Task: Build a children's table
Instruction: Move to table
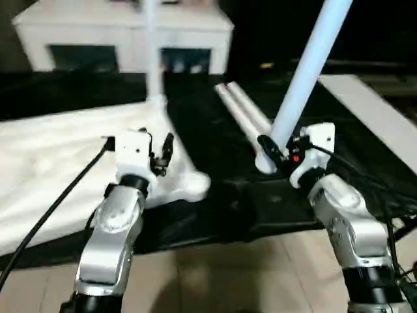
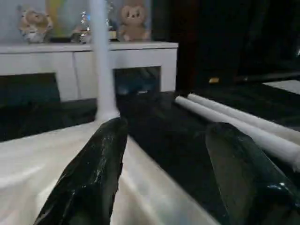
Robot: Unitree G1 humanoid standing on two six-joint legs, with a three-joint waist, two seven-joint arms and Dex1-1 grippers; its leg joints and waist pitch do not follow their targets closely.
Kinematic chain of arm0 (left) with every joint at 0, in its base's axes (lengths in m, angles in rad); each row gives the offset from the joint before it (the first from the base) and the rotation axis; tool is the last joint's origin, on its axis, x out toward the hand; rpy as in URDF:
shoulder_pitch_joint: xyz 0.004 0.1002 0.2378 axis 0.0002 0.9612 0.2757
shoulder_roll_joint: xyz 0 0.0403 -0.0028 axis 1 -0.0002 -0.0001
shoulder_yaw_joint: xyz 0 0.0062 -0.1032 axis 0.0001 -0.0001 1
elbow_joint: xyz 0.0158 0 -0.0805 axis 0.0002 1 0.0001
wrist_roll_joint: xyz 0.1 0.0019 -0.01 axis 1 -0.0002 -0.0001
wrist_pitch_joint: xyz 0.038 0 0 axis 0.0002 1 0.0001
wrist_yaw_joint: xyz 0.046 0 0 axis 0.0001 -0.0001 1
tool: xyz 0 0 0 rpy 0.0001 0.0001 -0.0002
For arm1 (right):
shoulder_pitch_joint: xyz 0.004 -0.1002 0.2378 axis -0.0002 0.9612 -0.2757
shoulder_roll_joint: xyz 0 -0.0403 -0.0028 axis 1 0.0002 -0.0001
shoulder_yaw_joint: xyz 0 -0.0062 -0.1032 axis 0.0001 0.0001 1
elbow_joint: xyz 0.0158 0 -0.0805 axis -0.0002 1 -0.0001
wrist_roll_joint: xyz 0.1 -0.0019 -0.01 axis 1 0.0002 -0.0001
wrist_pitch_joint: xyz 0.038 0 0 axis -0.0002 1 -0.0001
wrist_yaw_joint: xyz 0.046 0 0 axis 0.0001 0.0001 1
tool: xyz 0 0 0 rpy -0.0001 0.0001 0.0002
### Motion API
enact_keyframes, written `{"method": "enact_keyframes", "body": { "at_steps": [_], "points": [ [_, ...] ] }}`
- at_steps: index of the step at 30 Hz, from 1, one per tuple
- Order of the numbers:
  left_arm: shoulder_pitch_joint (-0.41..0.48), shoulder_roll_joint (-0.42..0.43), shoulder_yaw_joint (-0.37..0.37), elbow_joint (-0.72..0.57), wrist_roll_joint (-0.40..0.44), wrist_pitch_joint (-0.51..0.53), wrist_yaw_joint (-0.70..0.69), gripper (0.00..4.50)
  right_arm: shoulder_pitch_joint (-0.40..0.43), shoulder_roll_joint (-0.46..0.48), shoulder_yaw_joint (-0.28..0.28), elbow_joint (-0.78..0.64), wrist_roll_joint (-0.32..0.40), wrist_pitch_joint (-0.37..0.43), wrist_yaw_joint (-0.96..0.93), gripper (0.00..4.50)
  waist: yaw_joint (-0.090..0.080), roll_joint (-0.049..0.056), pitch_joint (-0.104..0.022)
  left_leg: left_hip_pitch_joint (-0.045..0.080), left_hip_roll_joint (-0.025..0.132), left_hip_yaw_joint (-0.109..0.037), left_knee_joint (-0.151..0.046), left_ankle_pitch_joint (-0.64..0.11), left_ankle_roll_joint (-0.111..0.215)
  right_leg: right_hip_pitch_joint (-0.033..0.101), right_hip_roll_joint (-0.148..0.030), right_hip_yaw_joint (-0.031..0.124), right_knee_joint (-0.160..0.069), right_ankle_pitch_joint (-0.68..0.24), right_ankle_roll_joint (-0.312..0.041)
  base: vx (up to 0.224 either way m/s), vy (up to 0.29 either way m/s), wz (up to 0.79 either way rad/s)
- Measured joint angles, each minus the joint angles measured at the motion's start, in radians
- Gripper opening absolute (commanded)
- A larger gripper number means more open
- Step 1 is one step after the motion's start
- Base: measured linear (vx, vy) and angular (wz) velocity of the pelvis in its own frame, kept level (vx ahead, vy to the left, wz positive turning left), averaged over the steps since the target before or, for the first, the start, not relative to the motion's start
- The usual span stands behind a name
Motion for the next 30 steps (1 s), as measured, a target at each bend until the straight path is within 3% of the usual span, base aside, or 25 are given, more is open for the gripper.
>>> {"method": "enact_keyframes", "body": {
  "at_steps": [1,2,3,4,5,7,8,9,10,11,12,13,14,15,16,17,18,19,20,21,23,25,29,30],
  "points": [
    [-0.004,-0.001,-0.009,0.006,0.001,0.000,0.000,3.04,0.002,-0.005,0.002,0.007,-0.003,-0.005,0.003,1.86,0.006,0.004,-0.002,-0.016,-0.012,-0.005,0.015,-0.012,0.022,0.000,0.002,0.001,0.000,0.000,0.000,0.111,-0.069,0.01],
    [-0.017,-0.004,-0.017,0.017,0.005,0.000,0.000,3.04,0.002,-0.009,0.004,0.024,-0.004,-0.006,0.009,1.86,0.024,0.006,-0.003,-0.032,-0.026,-0.008,0.020,-0.014,0.034,0.001,0.011,0.008,0.000,0.002,-0.005,0.111,-0.069,0.01],
    [-0.020,-0.002,-0.014,0.018,0.008,-0.001,0.000,3.04,0.000,-0.009,0.008,0.036,-0.003,-0.006,0.018,1.86,0.039,0.012,-0.006,-0.040,-0.036,-0.012,0.015,0.002,0.035,0.005,0.022,0.010,-0.001,0.008,-0.015,0.107,-0.065,0.12],
    [-0.020,0.004,-0.008,0.018,0.010,-0.001,0.001,3.04,0.000,-0.006,0.009,0.040,-0.002,-0.005,0.027,1.86,0.053,0.018,-0.009,-0.041,-0.031,-0.021,0.015,0.025,0.022,0.009,0.033,0.010,-0.003,0.010,-0.018,0.135,-0.028,-0.01],
    [-0.020,0.008,0.004,0.019,0.011,-0.001,0.004,3.04,-0.001,0.011,0.024,0.039,0.000,-0.005,0.041,1.86,0.059,0.019,-0.013,-0.045,-0.029,-0.033,0.015,0.026,0.013,0.016,0.033,-0.002,-0.010,0.012,-0.023,0.135,-0.028,-0.01],
    [-0.023,0.009,0.005,0.020,0.012,0.000,0.005,3.04,-0.001,0.007,0.044,0.037,-0.001,-0.004,0.062,1.86,0.061,0.024,-0.017,-0.068,-0.038,-0.062,0.011,0.024,0.028,0.031,0.029,-0.036,-0.041,0.014,-0.025,0.165,0.011,0.48],
    [-0.022,0.009,0.003,0.021,0.012,0.001,0.005,3.04,-0.001,0.005,0.053,0.038,-0.001,-0.004,0.073,1.86,0.066,0.027,-0.018,-0.072,-0.043,-0.082,0.005,0.023,0.037,0.045,0.028,-0.052,-0.058,0.009,-0.022,0.171,0.022,0.70],
    [-0.021,0.011,0.006,0.021,0.012,0.001,0.006,3.04,-0.004,0.006,0.062,0.038,-0.003,-0.004,0.078,1.86,0.067,0.027,-0.018,-0.068,-0.052,-0.102,0.002,0.020,0.043,0.051,0.028,-0.058,-0.059,0.000,-0.021,0.233,0.013,0.70],
    [-0.020,0.013,0.006,0.021,0.014,0.002,0.007,3.04,-0.008,0.009,0.070,0.038,-0.004,-0.005,0.080,1.86,0.065,0.027,-0.018,-0.064,-0.062,-0.117,0.001,0.017,0.048,0.048,0.029,-0.057,-0.047,-0.013,-0.026,0.254,-0.027,0.63],
    [-0.016,0.027,0.024,0.021,0.020,0.006,0.009,3.04,-0.015,0.022,0.081,0.034,0.001,-0.005,0.087,1.86,0.059,0.022,-0.020,-0.050,-0.099,-0.158,-0.002,0.008,0.059,0.022,0.030,-0.022,0.044,-0.050,-0.039,0.254,-0.027,0.63],
    [-0.012,0.030,0.034,0.019,0.020,0.008,0.009,3.04,-0.015,0.026,0.082,0.028,0.009,-0.005,0.091,1.86,0.058,0.022,-0.020,-0.035,-0.107,-0.162,-0.005,0.001,0.059,-0.006,0.034,0.010,0.104,-0.062,-0.036,0.217,-0.061,0.52],
    [-0.008,0.034,0.034,0.015,0.020,0.010,0.008,3.04,-0.013,0.025,0.081,0.020,0.019,-0.004,0.098,1.86,0.062,0.018,-0.022,-0.023,-0.116,-0.154,-0.013,-0.005,0.054,-0.038,0.032,0.031,0.124,-0.062,-0.030,0.174,-0.066,0.22],
    [-0.008,0.034,0.032,0.007,0.020,0.010,0.005,3.04,-0.013,0.021,0.077,0.007,0.025,-0.004,0.104,1.86,0.063,-0.003,-0.025,-0.008,-0.133,-0.137,-0.020,-0.013,0.041,-0.073,0.021,0.066,0.087,-0.050,-0.024,0.174,-0.066,0.22],
    [-0.008,0.031,0.029,0.005,0.019,0.007,0.002,3.04,-0.012,0.011,0.074,0.000,0.025,-0.005,0.112,1.86,0.060,-0.024,-0.024,-0.005,-0.149,-0.116,-0.011,-0.024,0.038,-0.069,0.009,0.098,0.061,0.000,-0.002,0.160,-0.074,0.09],
    [-0.005,0.015,0.021,0.009,0.012,0.009,-0.007,3.04,0.007,-0.005,0.061,0.000,0.024,-0.005,0.116,1.86,0.058,-0.023,-0.025,-0.008,-0.144,-0.102,0.026,-0.038,0.091,-0.054,0.024,0.120,0.069,-0.020,-0.005,0.176,-0.051,0.39],
    [-0.006,-0.003,-0.015,0.009,-0.012,0.011,-0.031,3.04,0.029,-0.024,0.043,0.009,0.022,-0.005,0.119,1.86,0.070,-0.024,-0.024,-0.030,-0.140,-0.085,0.086,-0.031,0.138,-0.032,0.041,0.149,0.060,-0.028,-0.013,0.176,-0.051,0.39],
    [-0.005,-0.004,-0.027,0.009,-0.024,0.011,-0.044,3.04,0.029,-0.031,0.034,0.016,0.019,-0.004,0.119,1.86,0.081,-0.025,-0.024,-0.049,-0.142,-0.081,0.119,-0.022,0.125,-0.018,0.051,0.160,0.048,-0.024,-0.008,0.145,-0.017,0.39],
    [-0.008,0.004,-0.026,0.008,-0.040,0.010,-0.068,3.04,0.024,-0.029,0.025,0.013,0.021,-0.005,0.120,1.86,0.086,-0.023,-0.025,-0.072,-0.142,-0.079,0.115,-0.005,0.096,-0.010,0.058,0.160,0.044,-0.023,-0.006,0.000,0.000,0.00],
    [-0.013,0.023,-0.026,0.008,-0.075,0.004,-0.121,3.04,0.023,-0.030,0.015,0.002,0.034,-0.004,0.126,1.86,0.100,-0.009,-0.026,-0.098,-0.121,-0.082,0.066,0.030,0.057,-0.003,0.079,0.153,0.042,-0.023,-0.007,0.000,0.000,0.00],
    [-0.016,0.024,-0.021,0.008,-0.108,0.001,-0.160,3.04,0.021,-0.032,0.009,-0.009,0.050,-0.002,0.135,1.86,0.110,0.015,-0.027,-0.106,-0.094,-0.087,0.003,0.073,0.035,-0.001,0.102,0.138,0.045,-0.025,-0.009,-0.140,-0.017,0.08],
    [-0.017,0.023,-0.005,0.014,-0.180,0.005,-0.225,3.38,0.019,-0.017,0.025,-0.017,0.085,0.019,0.168,1.86,0.115,0.024,-0.023,-0.130,-0.065,-0.085,0.034,0.080,0.019,-0.012,0.101,0.102,0.055,-0.029,-0.015,-0.114,-0.016,0.00],
    [-0.025,0.014,0.028,0.014,-0.261,0.035,-0.275,3.38,0.021,-0.022,0.027,-0.029,0.137,0.066,0.205,1.86,0.117,0.026,-0.022,-0.135,-0.063,-0.074,0.034,0.085,0.025,-0.018,0.091,0.102,0.051,-0.031,-0.015,0.000,0.000,0.00],
    [-0.079,-0.023,0.043,-0.008,-0.435,0.138,-0.369,3.84,0.026,-0.082,0.005,-0.059,0.199,0.130,0.280,1.86,0.129,0.026,-0.017,-0.121,-0.056,-0.005,-0.007,0.113,0.036,-0.016,0.062,0.103,0.042,-0.019,-0.010,-0.073,0.021,0.05],
    [-0.098,-0.038,0.048,-0.012,-0.496,0.173,-0.389,3.89,0.025,-0.092,0.004,-0.062,0.208,0.150,0.295,1.86,0.130,0.029,-0.014,-0.116,-0.052,0.001,-0.009,0.113,0.036,-0.010,0.061,0.102,0.037,-0.014,-0.011,-0.097,0.025,0.06]
  ]
}}
